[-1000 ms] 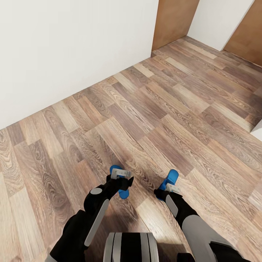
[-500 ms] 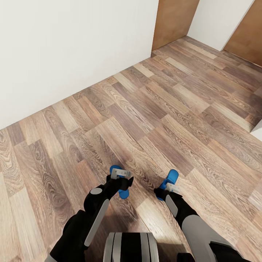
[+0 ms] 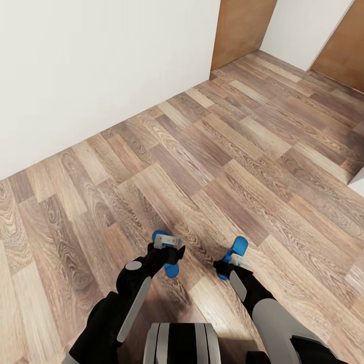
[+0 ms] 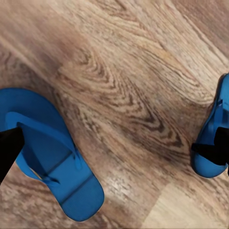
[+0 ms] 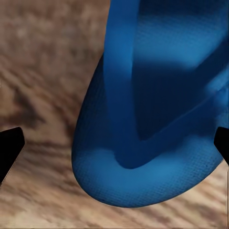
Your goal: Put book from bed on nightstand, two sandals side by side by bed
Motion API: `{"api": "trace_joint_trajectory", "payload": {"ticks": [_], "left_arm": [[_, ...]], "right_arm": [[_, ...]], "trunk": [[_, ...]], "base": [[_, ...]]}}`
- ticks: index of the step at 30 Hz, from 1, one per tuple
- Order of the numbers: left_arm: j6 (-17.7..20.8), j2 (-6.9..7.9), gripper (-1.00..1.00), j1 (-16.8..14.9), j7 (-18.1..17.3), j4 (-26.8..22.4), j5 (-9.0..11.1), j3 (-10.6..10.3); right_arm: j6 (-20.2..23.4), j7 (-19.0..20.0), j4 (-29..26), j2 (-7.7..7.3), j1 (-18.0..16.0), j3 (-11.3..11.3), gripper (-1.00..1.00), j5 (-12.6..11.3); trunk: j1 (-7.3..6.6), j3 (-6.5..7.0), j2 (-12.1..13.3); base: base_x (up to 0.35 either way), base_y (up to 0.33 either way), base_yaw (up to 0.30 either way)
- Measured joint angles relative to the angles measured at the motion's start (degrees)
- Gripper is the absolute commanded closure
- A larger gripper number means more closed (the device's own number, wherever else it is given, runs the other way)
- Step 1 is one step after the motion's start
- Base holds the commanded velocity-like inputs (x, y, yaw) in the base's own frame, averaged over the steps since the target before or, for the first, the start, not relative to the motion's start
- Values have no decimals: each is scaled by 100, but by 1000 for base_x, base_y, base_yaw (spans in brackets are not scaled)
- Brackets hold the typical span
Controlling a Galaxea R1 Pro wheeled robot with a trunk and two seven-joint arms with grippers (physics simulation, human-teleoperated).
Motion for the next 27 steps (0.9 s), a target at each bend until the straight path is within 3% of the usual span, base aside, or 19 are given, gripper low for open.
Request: {"api": "trace_joint_trajectory", "payload": {"ticks": [11, 27], "left_arm": [[1, 1, -100, 0, 4, -1, 0, 0], [1, -2, -100, 0, 3, 0, 0, 0]], "right_arm": [[-1, 2, 1, 0, 0, 0, -100, 0], [-1, 11, 0, 0, 0, 0, -100, 0]], "trunk": [[1, 0, 0], [1, 47, 0]], "base": [[25, -13, -3], [0, 0, -187]]}}
